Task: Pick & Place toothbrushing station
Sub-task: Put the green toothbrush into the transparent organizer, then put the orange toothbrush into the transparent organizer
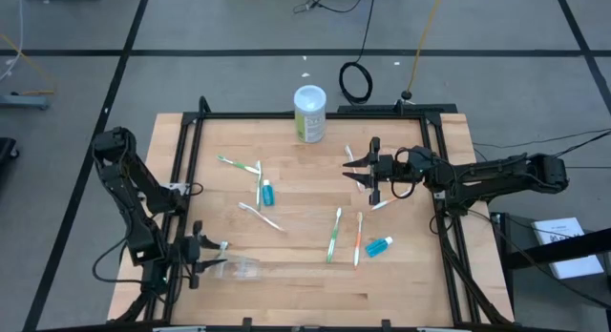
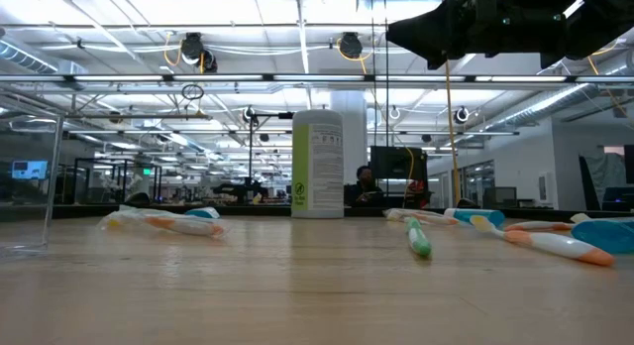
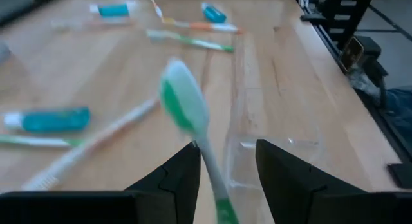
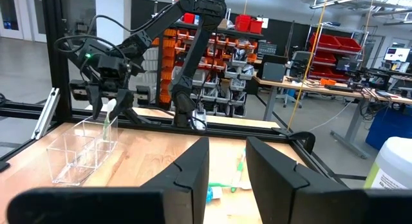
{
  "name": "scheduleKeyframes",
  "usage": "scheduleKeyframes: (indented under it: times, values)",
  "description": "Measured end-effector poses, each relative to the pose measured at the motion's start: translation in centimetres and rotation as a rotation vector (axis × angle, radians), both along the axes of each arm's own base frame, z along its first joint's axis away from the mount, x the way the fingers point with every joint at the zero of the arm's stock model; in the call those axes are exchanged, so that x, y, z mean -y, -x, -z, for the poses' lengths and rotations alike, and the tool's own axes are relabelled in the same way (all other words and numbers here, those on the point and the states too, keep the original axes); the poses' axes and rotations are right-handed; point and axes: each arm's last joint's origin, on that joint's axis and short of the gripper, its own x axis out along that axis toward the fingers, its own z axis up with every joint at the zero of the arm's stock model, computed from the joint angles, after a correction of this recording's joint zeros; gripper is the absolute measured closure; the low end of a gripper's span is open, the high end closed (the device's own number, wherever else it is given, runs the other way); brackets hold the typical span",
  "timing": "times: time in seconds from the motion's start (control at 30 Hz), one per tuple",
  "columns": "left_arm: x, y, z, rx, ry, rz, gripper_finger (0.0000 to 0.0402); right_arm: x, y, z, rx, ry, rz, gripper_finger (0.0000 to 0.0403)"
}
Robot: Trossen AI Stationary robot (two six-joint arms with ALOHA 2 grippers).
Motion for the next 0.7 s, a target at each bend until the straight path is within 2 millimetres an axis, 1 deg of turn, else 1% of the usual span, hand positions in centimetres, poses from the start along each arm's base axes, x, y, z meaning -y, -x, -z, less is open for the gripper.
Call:
scheduleKeyframes:
  times: [0.13, 0.3, 0.53, 0.7]
  values:
    - [0.1, 0.1, 0.2, -0.060, 0.082, -0.004, 0.0245, 0.0, 0.0, 0.0, 0.000, 0.000, 0.000, 0.0310]
    - [0.1, 0.1, 0.2, -0.072, 0.119, -0.018, 0.0245, 0.0, 0.0, 0.0, 0.000, 0.000, 0.000, 0.0309]
    - [-0.4, 0.3, 0.1, -0.092, 0.113, -0.036, 0.0245, 0.0, 0.0, 0.0, 0.000, 0.000, 0.000, 0.0310]
    - [-1.2, 0.5, -0.6, -0.086, 0.107, -0.034, 0.0245, 0.0, 0.0, 0.0, 0.000, 0.000, 0.000, 0.0309]
